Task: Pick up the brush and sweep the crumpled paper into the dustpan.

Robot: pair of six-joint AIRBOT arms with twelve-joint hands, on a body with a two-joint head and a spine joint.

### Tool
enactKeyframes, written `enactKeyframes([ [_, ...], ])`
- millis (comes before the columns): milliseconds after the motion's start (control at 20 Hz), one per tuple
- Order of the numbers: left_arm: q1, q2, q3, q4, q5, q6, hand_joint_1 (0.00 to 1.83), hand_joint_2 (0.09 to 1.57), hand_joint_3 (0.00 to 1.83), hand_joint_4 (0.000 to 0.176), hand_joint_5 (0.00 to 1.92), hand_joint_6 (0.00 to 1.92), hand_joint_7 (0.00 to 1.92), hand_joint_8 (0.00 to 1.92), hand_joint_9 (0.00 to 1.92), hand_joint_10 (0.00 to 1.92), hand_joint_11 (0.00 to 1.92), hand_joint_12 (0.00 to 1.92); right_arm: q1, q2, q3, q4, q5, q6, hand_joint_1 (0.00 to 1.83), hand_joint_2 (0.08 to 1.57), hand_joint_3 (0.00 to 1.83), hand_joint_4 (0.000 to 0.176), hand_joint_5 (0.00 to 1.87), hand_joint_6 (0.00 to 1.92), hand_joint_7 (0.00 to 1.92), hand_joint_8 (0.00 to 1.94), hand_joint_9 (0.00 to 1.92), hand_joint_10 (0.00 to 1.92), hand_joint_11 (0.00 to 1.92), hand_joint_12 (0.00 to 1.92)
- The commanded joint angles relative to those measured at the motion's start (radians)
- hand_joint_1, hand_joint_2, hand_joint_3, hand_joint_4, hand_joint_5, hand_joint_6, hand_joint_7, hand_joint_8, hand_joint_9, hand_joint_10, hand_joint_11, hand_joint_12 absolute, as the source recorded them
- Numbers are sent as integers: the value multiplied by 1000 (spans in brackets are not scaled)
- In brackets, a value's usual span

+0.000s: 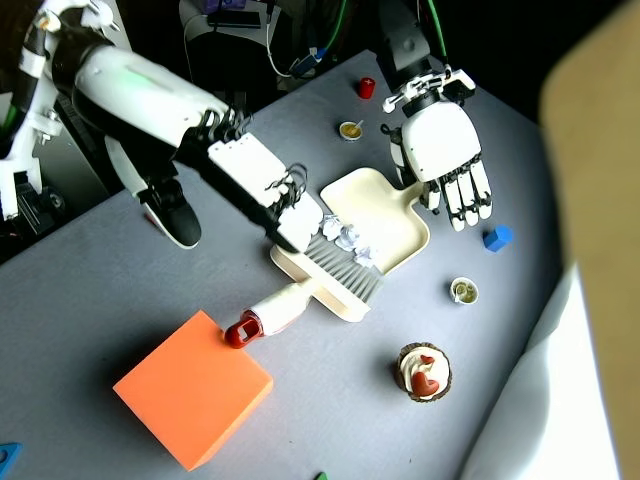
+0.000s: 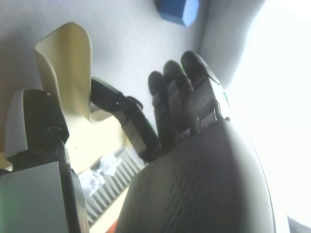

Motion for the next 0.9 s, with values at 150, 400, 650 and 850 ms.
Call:
enactKeyframes([
  [150,-9,3,37,65,-64,-25,1121,1085,1,0,1055,858,386,5,306,2,47,445,-29,-76,71,-49,-155,-29,1313,979,2,0,224,5,245,2,274,0,271,30],
  [400,-25,-7,77,92,-54,-38,1142,1070,0,0,1090,795,382,1,306,1,68,435,-58,-161,158,-62,-184,3,1293,962,0,0,233,4,220,0,252,0,285,32],
  [650,-37,-17,83,112,-51,-38,1128,1085,0,0,1059,849,366,5,275,6,56,426,-72,-237,231,-54,-210,2,1266,948,0,0,256,6,233,2,277,7,316,41],
  [850,-47,-28,81,124,-37,-38,1134,1075,0,0,1080,812,385,7,286,6,56,413,-84,-306,323,-49,-222,1,1292,943,0,0,262,4,250,5,280,4,303,32],
])
